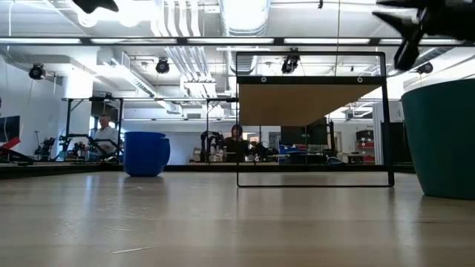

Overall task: Stack small to large cups/mugs on shelf
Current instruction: Put the transparent mug on the shelf

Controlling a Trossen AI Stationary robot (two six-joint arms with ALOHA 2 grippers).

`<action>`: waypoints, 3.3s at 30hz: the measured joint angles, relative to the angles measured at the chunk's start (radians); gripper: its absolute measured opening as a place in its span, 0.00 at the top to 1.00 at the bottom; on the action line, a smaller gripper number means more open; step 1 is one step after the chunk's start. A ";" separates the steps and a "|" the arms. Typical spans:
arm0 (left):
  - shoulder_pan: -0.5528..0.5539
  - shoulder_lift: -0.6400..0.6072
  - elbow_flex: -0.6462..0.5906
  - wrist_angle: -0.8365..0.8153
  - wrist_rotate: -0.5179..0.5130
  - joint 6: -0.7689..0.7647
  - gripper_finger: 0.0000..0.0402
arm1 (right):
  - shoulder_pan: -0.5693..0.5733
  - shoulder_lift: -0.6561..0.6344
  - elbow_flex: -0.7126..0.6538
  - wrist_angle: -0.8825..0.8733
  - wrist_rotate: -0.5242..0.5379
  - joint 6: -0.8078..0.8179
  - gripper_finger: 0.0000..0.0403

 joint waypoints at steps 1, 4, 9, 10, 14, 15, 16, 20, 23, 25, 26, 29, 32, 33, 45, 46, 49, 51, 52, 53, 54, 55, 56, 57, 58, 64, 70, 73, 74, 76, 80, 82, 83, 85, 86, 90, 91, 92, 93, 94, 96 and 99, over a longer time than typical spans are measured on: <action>0.000 0.025 0.028 -0.009 -0.025 0.004 0.93 | 0.000 0.025 0.061 -0.060 0.000 -0.037 0.84; 0.002 0.082 0.085 -0.020 -0.127 0.005 0.93 | 0.000 0.121 0.274 -0.266 0.000 -0.161 0.84; 0.002 0.166 0.141 -0.019 -0.184 -0.005 0.93 | 0.000 0.322 0.620 -0.607 0.000 -0.302 0.84; 0.002 0.182 0.148 -0.020 -0.186 -0.022 0.93 | 0.000 0.361 0.681 -0.664 0.000 -0.312 0.84; 0.009 0.242 0.177 -0.149 -0.185 -0.105 0.93 | 0.000 0.507 0.886 -0.844 0.000 -0.311 0.84; 0.011 0.257 0.184 -0.205 -0.182 -0.151 0.93 | 0.000 0.541 0.928 -0.874 0.000 -0.305 0.84; 0.015 0.271 0.188 -0.265 -0.170 -0.208 0.93 | 0.000 0.574 0.968 -0.898 0.000 -0.297 0.84; 0.030 0.325 0.182 -0.453 -0.013 -0.448 0.93 | 0.000 0.688 1.101 -0.963 0.000 -0.306 0.84; 0.028 0.364 0.167 -0.441 0.024 -0.458 0.93 | 0.000 0.764 1.172 -0.983 0.000 -0.349 0.84; 0.029 0.396 0.163 -0.404 0.023 -0.421 0.93 | 0.000 0.809 1.208 -0.995 0.000 -0.382 0.84; 0.034 0.413 0.162 -0.382 0.015 -0.388 0.93 | 0.000 0.827 1.221 -0.994 0.000 -0.393 0.84; 0.057 0.475 0.161 -0.344 -0.049 -0.283 0.93 | 0.000 0.877 1.250 -0.994 0.000 -0.396 0.84; 0.110 0.541 0.160 -0.345 -0.040 -0.238 0.93 | 0.000 0.916 1.271 -0.995 0.000 -0.381 0.84; 0.130 0.561 0.160 -0.345 -0.012 -0.227 0.93 | 0.000 0.927 1.276 -0.994 0.000 -0.381 0.84; 0.271 0.644 0.160 -0.344 0.171 -0.023 0.93 | 0.000 0.968 1.290 -1.052 0.000 -0.377 0.84; 0.271 0.636 0.159 -0.346 0.202 -0.018 0.93 | 0.000 0.968 1.290 -1.061 0.000 -0.377 0.84; 0.270 0.605 0.158 -0.346 0.309 -0.021 0.93 | 0.000 0.970 1.289 -1.085 0.000 -0.362 0.84; 0.262 0.584 0.158 -0.351 0.415 -0.022 0.93 | 0.000 0.974 1.289 -1.091 0.000 -0.359 0.84; 0.257 0.571 0.158 -0.357 0.475 -0.033 0.93 | 0.000 0.977 1.289 -1.093 0.000 -0.359 0.84; 0.252 0.560 0.155 -0.363 0.530 -0.055 0.93 | 0.000 0.982 1.289 -1.092 0.000 -0.359 0.84; 0.244 0.553 0.155 -0.381 0.573 -0.086 0.93 | 0.000 0.987 1.289 -1.092 0.000 -0.360 0.84; 0.233 0.546 0.155 -0.405 0.604 -0.115 0.93 | 0.000 0.991 1.288 -1.094 0.000 -0.360 0.84; 0.219 0.539 0.155 -0.432 0.626 -0.136 0.93 | 0.000 0.999 1.288 -1.095 0.000 -0.360 0.84; 0.200 0.532 0.155 -0.461 0.631 -0.150 0.93 | 0.000 1.005 1.288 -1.095 0.000 -0.360 0.84; 0.175 0.525 0.155 -0.492 0.630 -0.153 0.93 | 0.000 1.010 1.288 -1.099 0.000 -0.360 0.84; -0.068 0.481 0.150 -0.519 0.636 -0.163 0.93 | 0.000 1.051 1.287 -1.100 0.000 -0.397 0.84; -0.289 0.479 0.124 -0.307 0.607 -0.308 0.93 | 0.000 1.087 1.286 -1.099 0.000 -0.408 0.84; -0.350 0.494 0.092 -0.167 0.569 -0.353 0.93 | 0.000 1.100 1.286 -1.099 0.000 -0.408 0.84; -0.361 0.501 0.078 -0.137 0.569 -0.362 0.93 | 0.000 1.103 1.286 -1.099 0.000 -0.409 0.84; -0.384 0.518 0.054 -0.109 0.568 -0.371 0.93 | 0.000 1.108 1.286 -1.099 0.001 -0.423 0.84; -0.415 0.562 0.022 -0.104 0.568 -0.390 0.93 | 0.000 1.112 1.286 -1.099 0.001 -0.430 0.84; -0.430 0.582 0.009 -0.094 0.568 -0.390 0.93 | 0.000 1.112 1.286 -1.099 0.001 -0.427 0.84; -0.437 0.590 0.003 -0.081 0.568 -0.390 0.93 | 0.000 1.112 1.286 -1.099 0.001 -0.426 0.84; -0.452 0.611 -0.002 -0.045 0.568 -0.390 0.93 | 0.000 1.111 1.286 -1.099 0.000 -0.427 0.84; -0.460 0.621 -0.005 -0.030 0.568 -0.390 0.93 | 0.000 1.111 1.286 -1.099 0.001 -0.426 0.84; -0.481 0.665 -0.006 0.007 0.568 -0.390 0.93 | 0.000 1.110 1.286 -1.099 0.000 -0.427 0.84; -0.485 0.677 -0.006 0.004 0.567 -0.390 0.93 | 0.000 1.110 1.286 -1.099 0.000 -0.427 0.84; -0.489 0.688 -0.006 0.003 0.564 -0.390 0.93 | 0.000 1.110 1.286 -1.099 0.001 -0.427 0.84; -0.491 0.701 -0.007 0.004 0.561 -0.389 0.93 | 0.000 1.110 1.286 -1.099 0.000 -0.427 0.84; -0.493 0.710 -0.007 0.004 0.554 -0.389 0.93 | 0.000 1.110 1.286 -1.099 0.000 -0.427 0.84; -0.495 0.729 -0.007 0.004 0.549 -0.389 0.93 | 0.000 1.110 1.286 -1.099 0.000 -0.427 0.84; -0.496 0.753 -0.007 0.004 0.544 -0.388 0.93 | 0.000 1.110 1.286 -1.099 0.000 -0.427 0.84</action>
